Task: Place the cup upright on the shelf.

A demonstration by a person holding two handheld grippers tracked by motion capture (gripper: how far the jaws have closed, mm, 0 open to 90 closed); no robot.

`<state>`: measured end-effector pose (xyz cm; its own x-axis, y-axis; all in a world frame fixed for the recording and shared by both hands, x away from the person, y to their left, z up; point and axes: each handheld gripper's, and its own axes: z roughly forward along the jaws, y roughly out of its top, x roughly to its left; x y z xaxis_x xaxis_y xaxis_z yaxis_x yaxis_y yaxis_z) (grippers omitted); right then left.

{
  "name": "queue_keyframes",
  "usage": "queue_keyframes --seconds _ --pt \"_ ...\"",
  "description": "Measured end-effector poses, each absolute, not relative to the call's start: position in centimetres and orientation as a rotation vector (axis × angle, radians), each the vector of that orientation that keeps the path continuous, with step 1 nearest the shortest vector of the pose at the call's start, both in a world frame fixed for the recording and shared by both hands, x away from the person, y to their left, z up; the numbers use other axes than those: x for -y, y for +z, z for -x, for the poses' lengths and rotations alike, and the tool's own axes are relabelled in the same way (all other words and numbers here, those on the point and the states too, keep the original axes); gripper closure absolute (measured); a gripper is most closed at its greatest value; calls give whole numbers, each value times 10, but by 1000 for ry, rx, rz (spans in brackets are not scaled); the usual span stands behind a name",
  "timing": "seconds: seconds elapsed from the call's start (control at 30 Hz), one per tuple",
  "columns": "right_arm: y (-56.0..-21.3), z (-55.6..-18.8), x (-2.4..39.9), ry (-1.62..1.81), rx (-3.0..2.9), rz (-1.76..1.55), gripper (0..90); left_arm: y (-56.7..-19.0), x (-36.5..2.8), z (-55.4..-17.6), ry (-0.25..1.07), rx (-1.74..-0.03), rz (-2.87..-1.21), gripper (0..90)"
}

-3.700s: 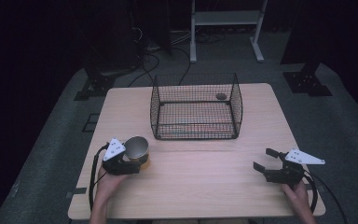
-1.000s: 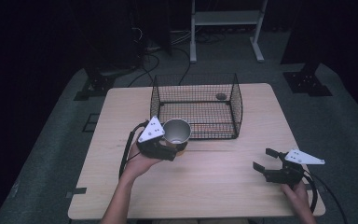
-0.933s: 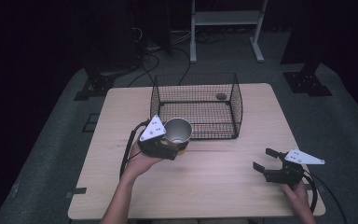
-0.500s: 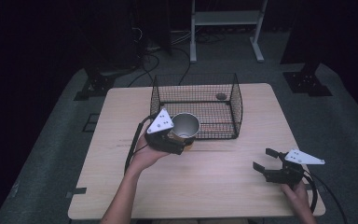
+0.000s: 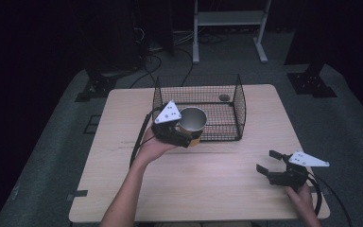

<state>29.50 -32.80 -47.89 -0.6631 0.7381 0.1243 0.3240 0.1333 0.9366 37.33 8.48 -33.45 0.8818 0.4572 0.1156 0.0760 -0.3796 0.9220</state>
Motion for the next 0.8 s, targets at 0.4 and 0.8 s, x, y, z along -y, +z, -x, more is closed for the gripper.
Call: queue_keyframes --seconds 0.4,0.8 --pt "-479 -295 328 1542 -2049 -1018 130 -321 -68 -392 405 -368 -1924 137" --pt "-479 -295 328 1549 -2049 -1013 130 -313 -56 -417 399 -379 -1944 137"
